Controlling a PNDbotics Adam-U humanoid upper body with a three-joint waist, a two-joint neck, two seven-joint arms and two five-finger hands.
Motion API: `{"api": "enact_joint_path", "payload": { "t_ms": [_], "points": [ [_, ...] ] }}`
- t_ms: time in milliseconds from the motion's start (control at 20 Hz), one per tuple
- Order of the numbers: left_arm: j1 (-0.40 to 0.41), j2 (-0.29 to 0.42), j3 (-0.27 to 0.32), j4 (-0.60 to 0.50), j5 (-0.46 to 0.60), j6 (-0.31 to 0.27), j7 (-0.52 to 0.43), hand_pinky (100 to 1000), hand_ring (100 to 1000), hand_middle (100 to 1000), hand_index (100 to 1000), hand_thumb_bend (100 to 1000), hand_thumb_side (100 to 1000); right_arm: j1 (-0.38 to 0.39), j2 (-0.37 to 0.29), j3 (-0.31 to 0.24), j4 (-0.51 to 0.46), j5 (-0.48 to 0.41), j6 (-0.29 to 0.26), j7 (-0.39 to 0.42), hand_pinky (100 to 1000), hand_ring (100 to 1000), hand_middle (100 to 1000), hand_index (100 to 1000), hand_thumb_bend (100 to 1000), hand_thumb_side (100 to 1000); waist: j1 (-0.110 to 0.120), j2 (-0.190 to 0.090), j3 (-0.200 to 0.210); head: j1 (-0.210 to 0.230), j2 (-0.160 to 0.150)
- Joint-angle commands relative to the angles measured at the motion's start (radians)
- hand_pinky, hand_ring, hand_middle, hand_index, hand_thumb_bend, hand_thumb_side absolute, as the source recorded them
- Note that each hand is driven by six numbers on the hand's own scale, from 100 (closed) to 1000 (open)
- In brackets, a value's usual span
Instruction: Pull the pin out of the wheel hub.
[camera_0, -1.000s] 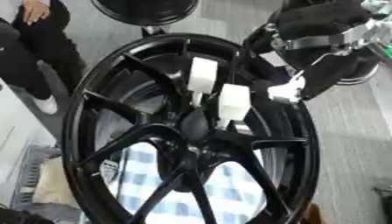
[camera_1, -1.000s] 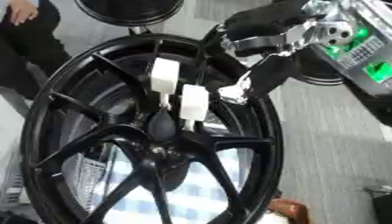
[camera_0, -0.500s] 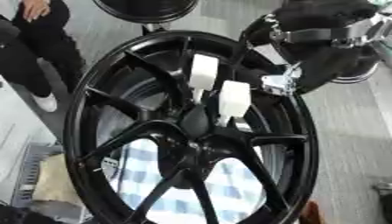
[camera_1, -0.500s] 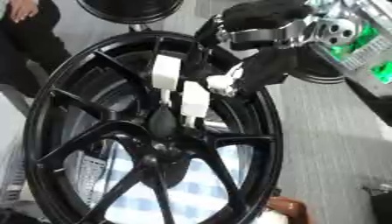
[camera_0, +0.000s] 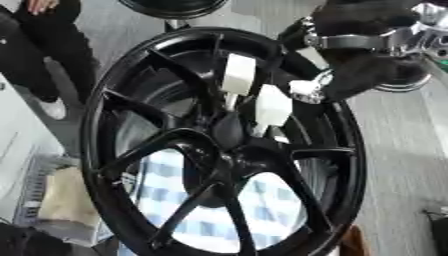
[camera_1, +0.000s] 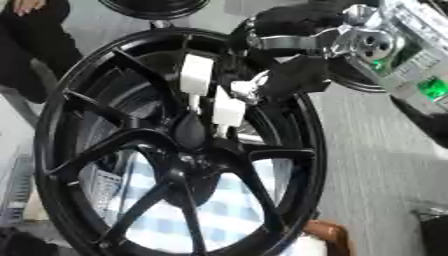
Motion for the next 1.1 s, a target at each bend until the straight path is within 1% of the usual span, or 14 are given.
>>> {"api": "enact_joint_path", "payload": {
  "t_ms": [50, 100, 200, 300, 500, 600, 800, 1100],
  "points": [
    [-0.007, 0.012, 0.011, -0.011, 0.004, 0.0, 0.004, 903, 730, 623, 844, 100, 742, -0.005, -0.027, -0.005, 0.008, 0.019, 0.005, 0.008, 893, 872, 744, 841, 125, 900, 0.007, -0.02, 0.001, 0.003, 0.006],
    [-0.007, 0.012, 0.011, -0.011, 0.004, 0.0, 0.004, 903, 730, 622, 844, 100, 742, -0.001, -0.026, -0.002, 0.013, 0.022, 0.003, 0.011, 893, 872, 744, 841, 128, 899, 0.006, -0.02, 0.001, 0.004, 0.006],
    [-0.006, 0.011, 0.011, -0.009, 0.003, 0.001, 0.004, 903, 729, 621, 844, 100, 744, 0.003, -0.025, 0.0, 0.019, 0.019, -0.003, 0.014, 892, 864, 733, 838, 158, 864, 0.006, -0.019, 0.001, 0.005, 0.006],
    [-0.004, 0.01, 0.012, -0.007, 0.002, 0.003, 0.005, 904, 728, 620, 843, 100, 746, 0.003, -0.024, -0.001, 0.017, 0.009, -0.009, 0.009, 890, 860, 728, 838, 158, 868, 0.006, -0.019, 0.0, 0.007, 0.006],
    [-0.003, 0.009, 0.011, -0.005, 0.001, 0.004, 0.003, 904, 728, 618, 842, 100, 747, -0.003, -0.023, -0.004, 0.003, -0.027, -0.009, -0.004, 885, 847, 710, 842, 100, 885, 0.007, -0.018, -0.003, 0.007, 0.006],
    [-0.002, 0.009, 0.011, -0.003, 0.001, 0.004, 0.002, 905, 728, 617, 842, 100, 747, -0.006, -0.026, -0.005, -0.007, -0.042, -0.004, -0.009, 887, 848, 712, 845, 102, 889, 0.008, -0.019, -0.004, 0.006, 0.006],
    [-0.002, 0.007, 0.01, -0.002, 0.001, 0.004, 0.001, 905, 727, 617, 842, 100, 746, -0.004, -0.031, 0.001, -0.021, -0.025, 0.001, -0.003, 894, 861, 726, 852, 150, 877, 0.009, -0.021, -0.005, 0.0, 0.006],
    [-0.001, 0.001, 0.012, -0.001, 0.002, 0.005, 0.002, 907, 727, 615, 842, 100, 747, 0.005, -0.028, 0.009, -0.015, 0.02, -0.01, 0.004, 906, 881, 744, 856, 218, 850, 0.008, -0.02, -0.002, -0.007, 0.006]
  ]
}}
